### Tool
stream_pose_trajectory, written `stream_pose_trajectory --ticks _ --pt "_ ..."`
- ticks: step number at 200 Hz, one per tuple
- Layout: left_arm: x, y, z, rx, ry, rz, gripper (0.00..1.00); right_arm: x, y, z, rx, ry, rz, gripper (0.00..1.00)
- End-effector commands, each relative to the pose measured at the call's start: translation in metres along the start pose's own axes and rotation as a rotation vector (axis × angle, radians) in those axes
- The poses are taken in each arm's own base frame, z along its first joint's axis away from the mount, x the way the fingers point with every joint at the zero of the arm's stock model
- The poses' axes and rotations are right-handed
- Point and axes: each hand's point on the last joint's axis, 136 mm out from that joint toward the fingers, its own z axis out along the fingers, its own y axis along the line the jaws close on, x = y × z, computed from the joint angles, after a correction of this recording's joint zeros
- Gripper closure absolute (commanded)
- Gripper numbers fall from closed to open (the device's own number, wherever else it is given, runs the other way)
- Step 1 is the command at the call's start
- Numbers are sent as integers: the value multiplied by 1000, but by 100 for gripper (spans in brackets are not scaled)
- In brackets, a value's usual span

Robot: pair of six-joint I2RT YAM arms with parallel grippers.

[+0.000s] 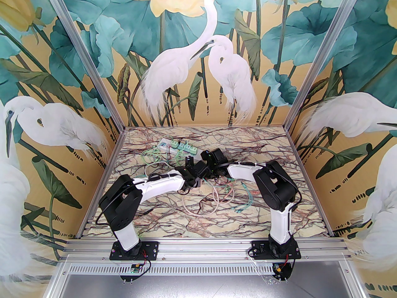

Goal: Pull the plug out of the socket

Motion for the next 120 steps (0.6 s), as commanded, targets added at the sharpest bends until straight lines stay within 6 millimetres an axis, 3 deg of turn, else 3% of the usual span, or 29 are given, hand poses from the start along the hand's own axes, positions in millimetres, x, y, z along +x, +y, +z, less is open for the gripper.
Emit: stream_pose_trajectory --ticks 1,79,120 --pt "-12 -56 -25 208 -47 15 84 95 -65 25 218 275 90 75" --pt "-21 -32 -31 411 30 -256 83 94 -64 24 214 274 90 75" --pt "-21 -27 -30 431 53 -292 83 93 -61 23 208 269 84 75"
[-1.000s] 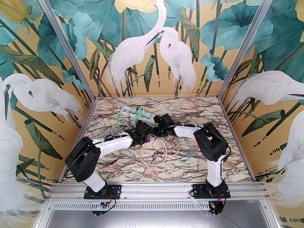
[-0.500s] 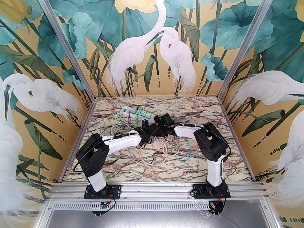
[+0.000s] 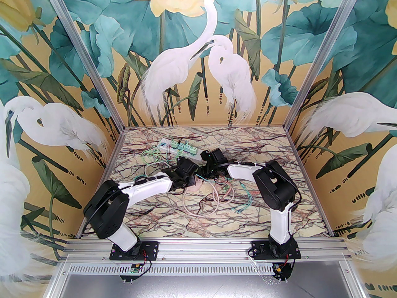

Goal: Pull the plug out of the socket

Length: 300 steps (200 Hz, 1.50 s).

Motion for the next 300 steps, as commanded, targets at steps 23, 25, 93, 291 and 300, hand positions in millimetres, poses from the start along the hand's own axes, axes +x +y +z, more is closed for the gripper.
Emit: stream_pose_trajectory --ticks 23,25,93,291,300 --pt "-7 -47 -13 213 18 -49 83 94 -62 23 214 269 86 75" --pt "-6 -47 -13 211 19 -47 83 94 -62 23 214 269 86 75" --pt "-18 -30 -28 -9 -51 84 83 93 -64 23 227 267 85 75" --pt "1 -88 -54 75 -76 203 83 0 -44 -132 171 -428 44 39" --pt "0 -94 -53 86 -75 211 83 -1 -54 -144 210 -469 71 38"
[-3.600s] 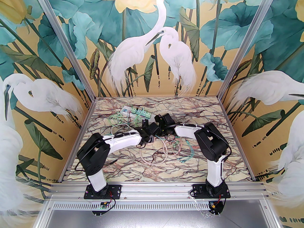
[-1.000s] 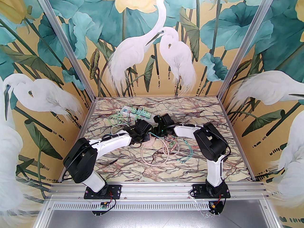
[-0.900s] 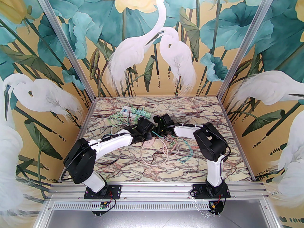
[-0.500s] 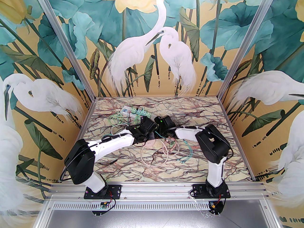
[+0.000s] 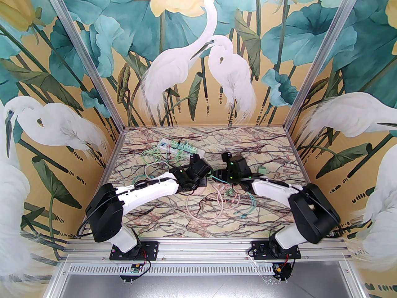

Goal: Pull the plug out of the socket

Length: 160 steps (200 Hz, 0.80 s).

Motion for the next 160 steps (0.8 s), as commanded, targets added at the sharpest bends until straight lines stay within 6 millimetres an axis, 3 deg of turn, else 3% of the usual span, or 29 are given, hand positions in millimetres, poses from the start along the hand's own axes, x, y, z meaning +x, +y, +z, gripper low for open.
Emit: stream_pose_trajectory --ticks 1,36,47,60,72,160 --pt "-11 -15 1 11 -25 32 83 -20 -25 -21 110 -132 43 38" --pt "-23 -39 12 34 -32 71 83 -36 -78 -74 322 -333 159 19" --pt "-26 -45 18 34 -29 81 83 -38 -91 -92 394 -393 177 6" --pt "-26 -54 26 42 -20 99 83 -38 -104 -111 470 -448 199 0" --pt "-29 -62 32 48 -18 113 83 -38 -110 -121 502 -481 208 1" --pt "-35 -118 95 82 27 278 76 -36 -114 -125 519 -496 232 1"
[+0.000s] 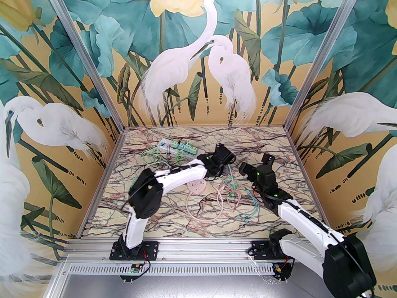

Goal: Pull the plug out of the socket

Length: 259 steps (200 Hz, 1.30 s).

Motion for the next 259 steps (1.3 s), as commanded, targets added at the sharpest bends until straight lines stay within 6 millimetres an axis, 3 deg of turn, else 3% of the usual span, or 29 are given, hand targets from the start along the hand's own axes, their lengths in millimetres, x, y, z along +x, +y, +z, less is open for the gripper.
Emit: stream_pose_trajectory --ticks 1,35,75,123,148,178,216,233,259 --pt "4 -15 15 29 36 79 76 3 -7 1 32 2 14 1" --pt "11 -23 36 33 90 110 73 4 -7 1 29 3 15 1" --pt "23 -19 52 18 142 122 65 4 -6 1 27 8 15 1" --pt "26 -16 45 18 172 142 47 4 -7 1 30 9 15 1" --pt "24 -11 37 -4 171 153 46 5 -5 2 21 13 14 1" --pt "13 1 17 -47 142 159 43 6 1 3 -11 23 6 1" --pt "-19 6 -38 16 12 83 31 11 23 5 -121 63 -11 1" --pt "-29 17 -63 29 -50 38 29 15 37 6 -195 89 -25 1" --pt "-29 47 -91 32 -117 -20 28 23 59 7 -300 133 -52 1"
